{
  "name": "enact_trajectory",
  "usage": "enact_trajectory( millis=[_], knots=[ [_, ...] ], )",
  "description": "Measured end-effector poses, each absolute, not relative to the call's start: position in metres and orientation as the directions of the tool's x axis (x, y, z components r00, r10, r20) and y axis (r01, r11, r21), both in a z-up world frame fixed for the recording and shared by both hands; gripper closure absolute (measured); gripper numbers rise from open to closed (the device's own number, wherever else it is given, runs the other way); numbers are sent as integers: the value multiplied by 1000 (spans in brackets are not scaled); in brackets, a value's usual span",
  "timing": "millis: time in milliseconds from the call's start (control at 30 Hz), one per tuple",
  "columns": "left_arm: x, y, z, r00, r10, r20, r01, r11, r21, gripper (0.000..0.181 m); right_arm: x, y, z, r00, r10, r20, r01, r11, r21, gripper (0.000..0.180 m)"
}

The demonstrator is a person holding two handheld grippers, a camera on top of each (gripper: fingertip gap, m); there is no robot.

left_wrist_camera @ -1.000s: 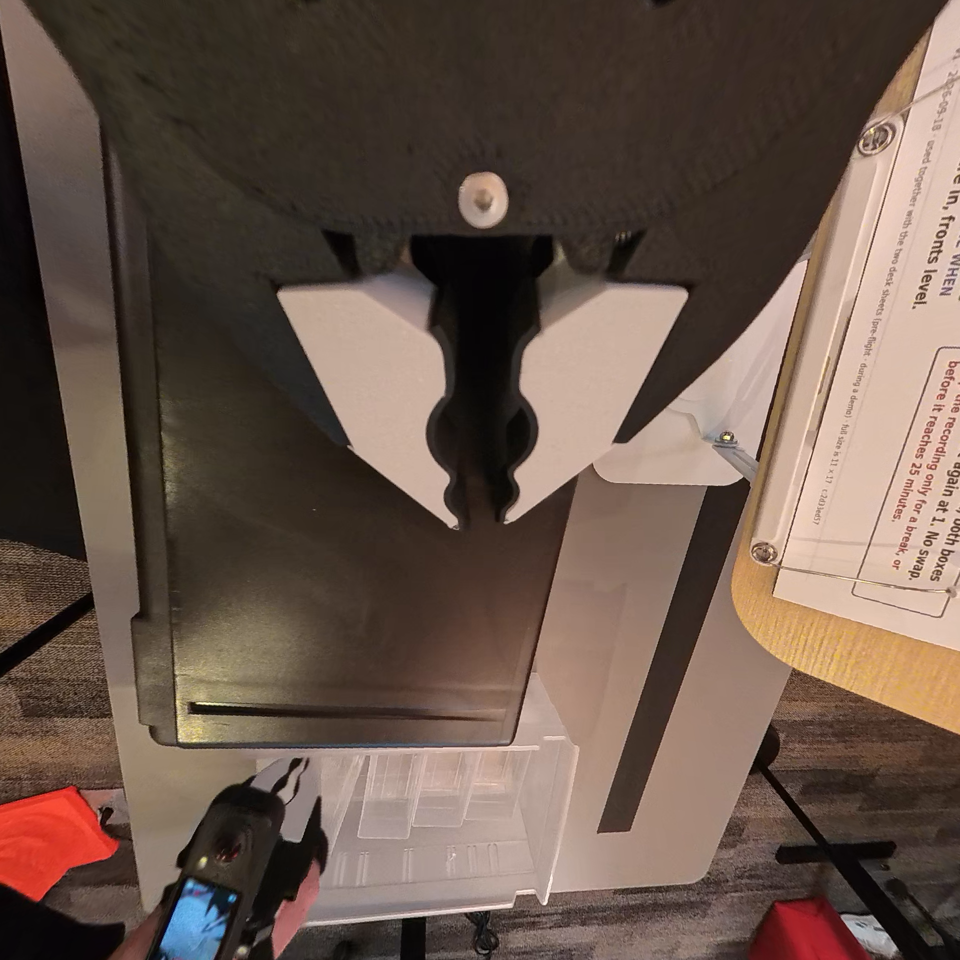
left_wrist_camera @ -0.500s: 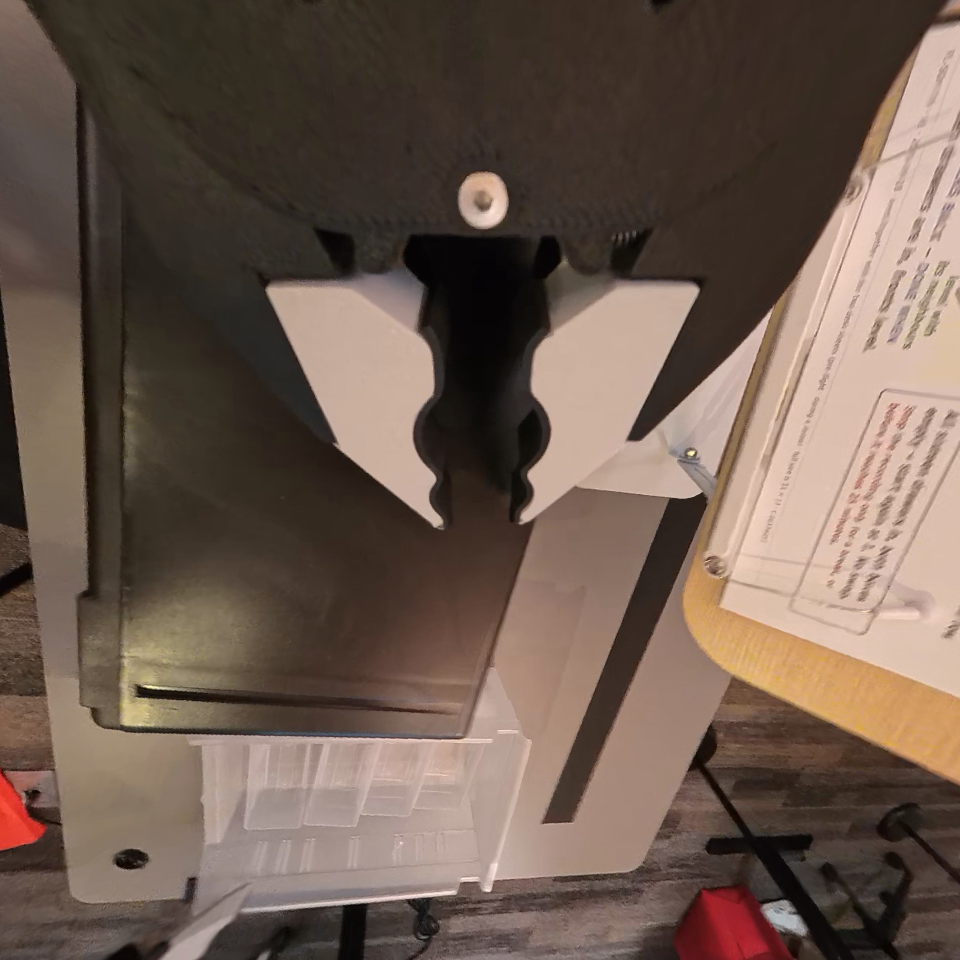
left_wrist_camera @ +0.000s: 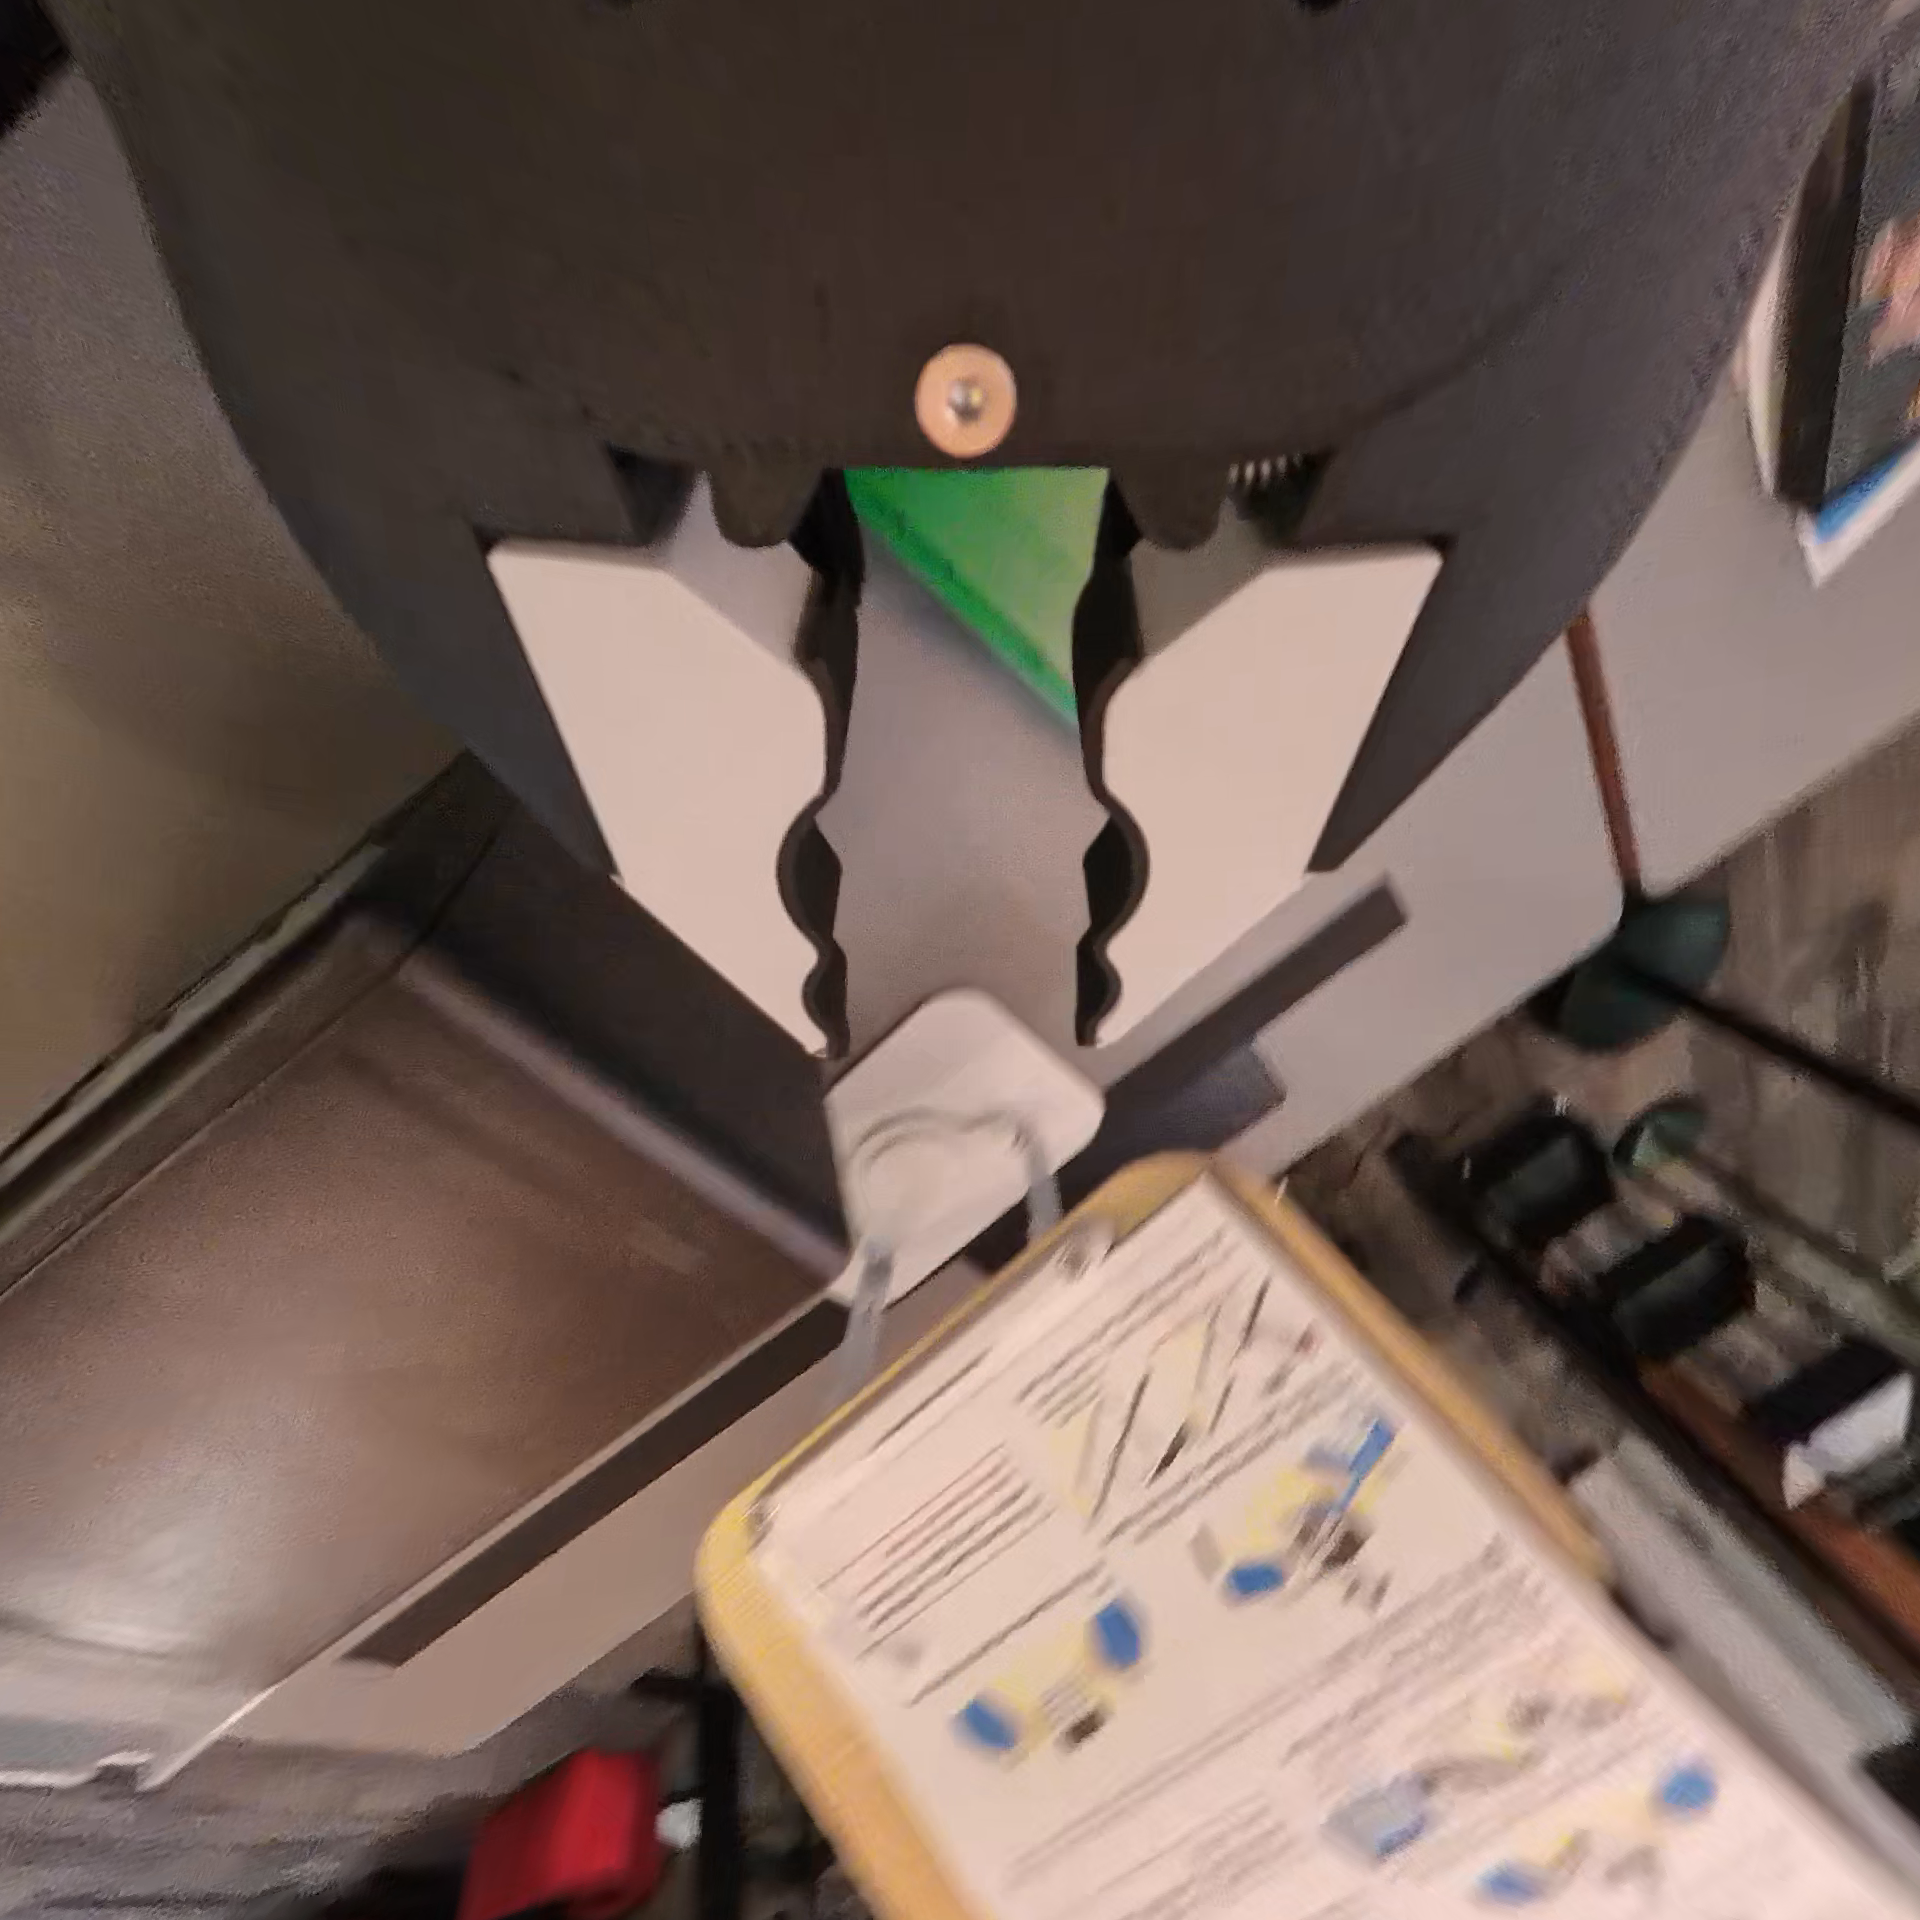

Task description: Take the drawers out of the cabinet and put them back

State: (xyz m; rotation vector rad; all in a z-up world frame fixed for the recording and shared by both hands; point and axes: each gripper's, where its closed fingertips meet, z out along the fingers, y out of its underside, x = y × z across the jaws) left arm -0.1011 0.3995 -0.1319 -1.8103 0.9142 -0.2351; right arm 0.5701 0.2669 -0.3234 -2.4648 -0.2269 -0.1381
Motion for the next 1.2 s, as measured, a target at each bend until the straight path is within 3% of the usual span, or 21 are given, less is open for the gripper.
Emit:
enact_trajectory(
  millis=[167,400,467,633,767,800,933,1067,1200],
  knots=[
    [-225,369,-196,884,-467,15,-267,-532,-804,116,568,265,-323,991,82,102,128,-768,-628,176],
    [-333,348,-273,972,-236,22,-145,-665,-732,109,555,235,-323,998,29,56,57,-782,-621,177],
    [-333,351,-283,963,-256,88,-108,-662,-741,128,551,221,-322,999,14,52,44,-781,-623,177],
    [-343,358,-301,968,-247,53,-131,-672,-729,141,536,185,-322,998,-9,67,34,-792,-610,176],
    [-342,362,-301,967,-244,68,-118,-671,-732,139,521,161,-322,999,-4,53,29,-806,-591,173],
    [-342,364,-300,968,-241,77,-108,-668,-736,137,521,159,-320,998,-3,69,39,-802,-596,161],
    [-345,374,-298,972,-221,86,-82,-653,-753,135,524,173,-299,995,-9,102,57,-777,-627,148],
    [-347,384,-293,980,-195,51,-84,-628,-774,122,532,199,-301,995,18,101,73,-813,-577,145],
    [-350,388,-291,984,-173,50,-69,-621,-781,119,536,218,-317,998,42,35,54,-851,-522,154]
  ],
)
